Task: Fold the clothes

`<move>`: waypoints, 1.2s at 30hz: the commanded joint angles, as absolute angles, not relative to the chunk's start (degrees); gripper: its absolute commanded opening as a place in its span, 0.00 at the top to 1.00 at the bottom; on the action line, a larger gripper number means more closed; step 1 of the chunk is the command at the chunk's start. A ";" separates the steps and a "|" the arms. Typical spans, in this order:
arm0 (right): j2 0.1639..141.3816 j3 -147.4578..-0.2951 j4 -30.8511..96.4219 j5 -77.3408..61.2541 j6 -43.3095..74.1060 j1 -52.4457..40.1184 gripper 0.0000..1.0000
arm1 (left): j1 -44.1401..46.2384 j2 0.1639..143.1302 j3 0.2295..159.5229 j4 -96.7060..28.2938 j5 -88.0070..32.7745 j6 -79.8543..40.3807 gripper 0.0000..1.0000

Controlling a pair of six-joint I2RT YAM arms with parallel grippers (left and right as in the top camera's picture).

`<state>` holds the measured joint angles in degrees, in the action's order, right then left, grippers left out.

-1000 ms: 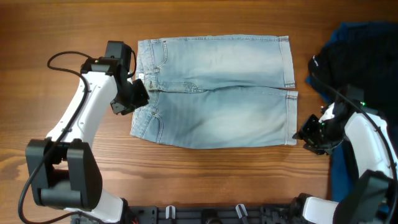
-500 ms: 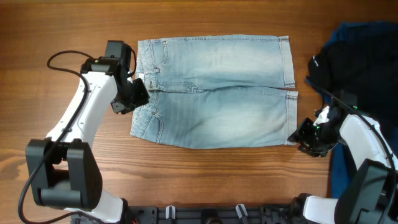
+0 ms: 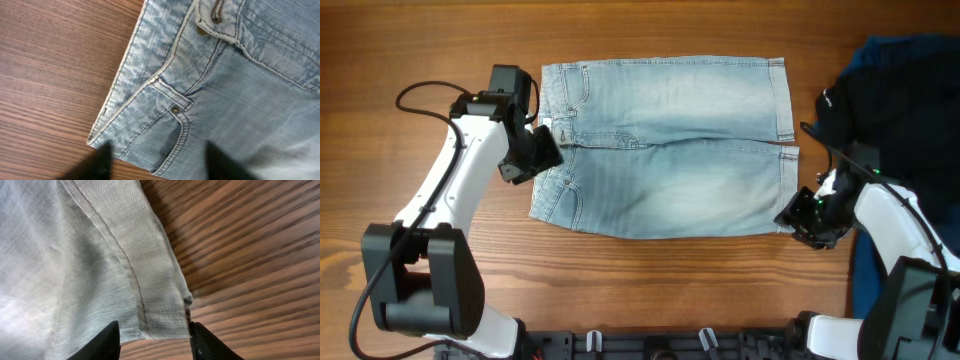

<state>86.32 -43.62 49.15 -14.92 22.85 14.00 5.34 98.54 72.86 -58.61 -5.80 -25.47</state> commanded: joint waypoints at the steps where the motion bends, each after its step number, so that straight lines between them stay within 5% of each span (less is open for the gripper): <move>1: 86.85 -43.38 48.82 -13.08 24.86 13.34 0.53 | 5.37 97.19 72.64 -58.50 -5.26 -25.98 0.20; 11: 86.85 -38.06 44.34 -12.95 27.11 13.34 0.50 | 5.37 97.19 72.64 -58.46 -5.26 -25.98 0.20; 13: 86.85 -37.80 43.88 -12.93 27.14 13.34 0.56 | 5.37 97.19 72.64 -58.57 -5.26 -25.98 0.20; 15: 86.85 -37.80 43.33 -12.93 27.14 13.34 0.76 | 5.37 97.19 72.64 -58.50 -5.26 -25.98 0.20; 22: 86.85 -37.82 42.87 -12.95 27.14 13.34 0.93 | 4.95 97.17 72.64 -58.35 -4.69 -26.28 0.17; 36: 86.85 -37.80 41.60 -16.01 27.03 13.34 0.96 | -1.45 97.19 63.11 -57.71 -10.70 -32.58 0.20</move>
